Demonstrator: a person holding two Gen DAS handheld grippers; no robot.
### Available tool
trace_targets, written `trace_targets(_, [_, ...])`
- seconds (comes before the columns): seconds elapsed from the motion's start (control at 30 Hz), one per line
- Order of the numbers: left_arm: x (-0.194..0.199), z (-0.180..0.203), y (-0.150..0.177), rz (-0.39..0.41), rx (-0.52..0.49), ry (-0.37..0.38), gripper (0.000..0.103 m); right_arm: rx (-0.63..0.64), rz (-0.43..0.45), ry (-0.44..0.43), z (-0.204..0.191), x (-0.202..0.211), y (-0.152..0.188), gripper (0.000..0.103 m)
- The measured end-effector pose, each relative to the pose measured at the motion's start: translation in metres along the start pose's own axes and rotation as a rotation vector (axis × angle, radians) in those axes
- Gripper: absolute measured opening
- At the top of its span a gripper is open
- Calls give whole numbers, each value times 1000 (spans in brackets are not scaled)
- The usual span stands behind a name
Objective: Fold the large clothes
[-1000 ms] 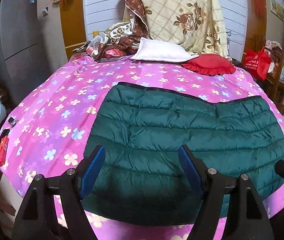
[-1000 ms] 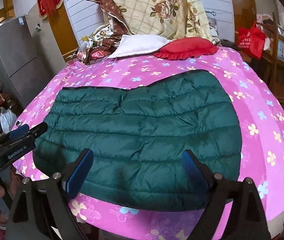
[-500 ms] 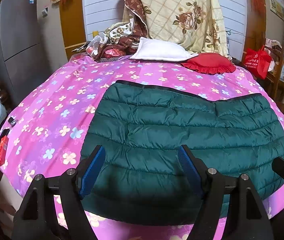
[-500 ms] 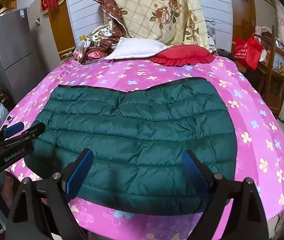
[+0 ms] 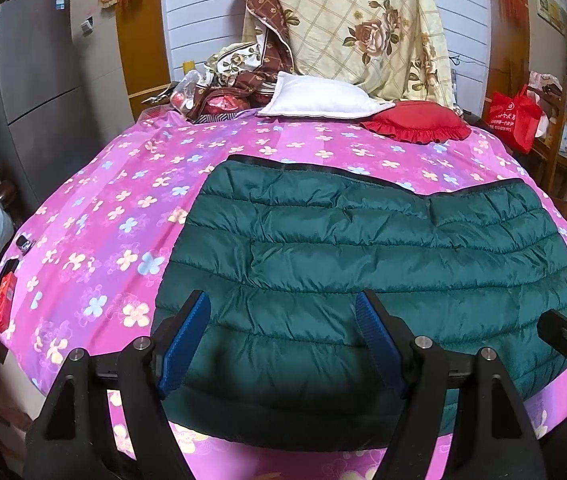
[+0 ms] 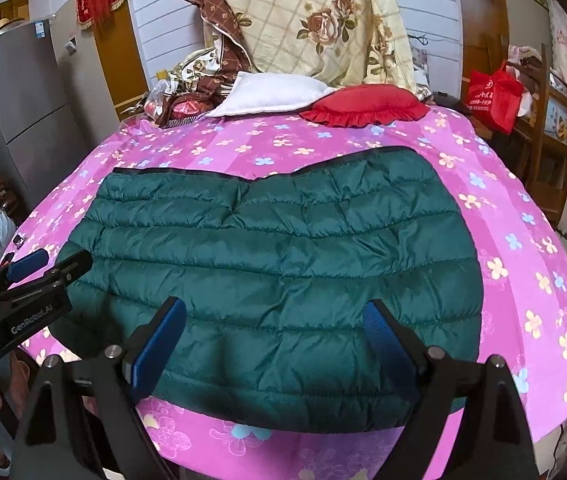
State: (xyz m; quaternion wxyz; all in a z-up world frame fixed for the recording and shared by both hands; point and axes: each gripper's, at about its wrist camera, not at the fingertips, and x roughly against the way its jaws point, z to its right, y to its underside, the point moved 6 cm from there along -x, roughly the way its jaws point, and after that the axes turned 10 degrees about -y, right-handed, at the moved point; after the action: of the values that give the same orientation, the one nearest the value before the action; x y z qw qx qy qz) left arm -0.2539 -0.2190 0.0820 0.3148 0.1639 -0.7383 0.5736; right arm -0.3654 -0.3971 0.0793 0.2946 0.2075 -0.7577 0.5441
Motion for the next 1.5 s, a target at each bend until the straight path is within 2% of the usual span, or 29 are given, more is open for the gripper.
trace_targets(1.5, [-5,10,5,-11,-8,14,50,-22,-20,27,5,-13,5,93])
